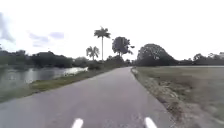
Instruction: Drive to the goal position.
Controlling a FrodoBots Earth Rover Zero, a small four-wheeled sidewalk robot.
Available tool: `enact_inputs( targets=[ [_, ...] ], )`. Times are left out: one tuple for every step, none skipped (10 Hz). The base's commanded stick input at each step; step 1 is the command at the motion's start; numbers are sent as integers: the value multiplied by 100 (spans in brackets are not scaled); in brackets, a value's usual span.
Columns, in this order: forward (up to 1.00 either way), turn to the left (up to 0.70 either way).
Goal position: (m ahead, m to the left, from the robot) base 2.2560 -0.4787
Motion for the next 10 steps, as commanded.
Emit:
enact_inputs(
  targets=[
    [85, 0],
    [85, 0],
    [85, 0],
    [85, 0],
    [85, 0],
    [85, 0],
    [85, 0],
    [85, 0],
    [85, 0],
    [85, 0]
  ],
)
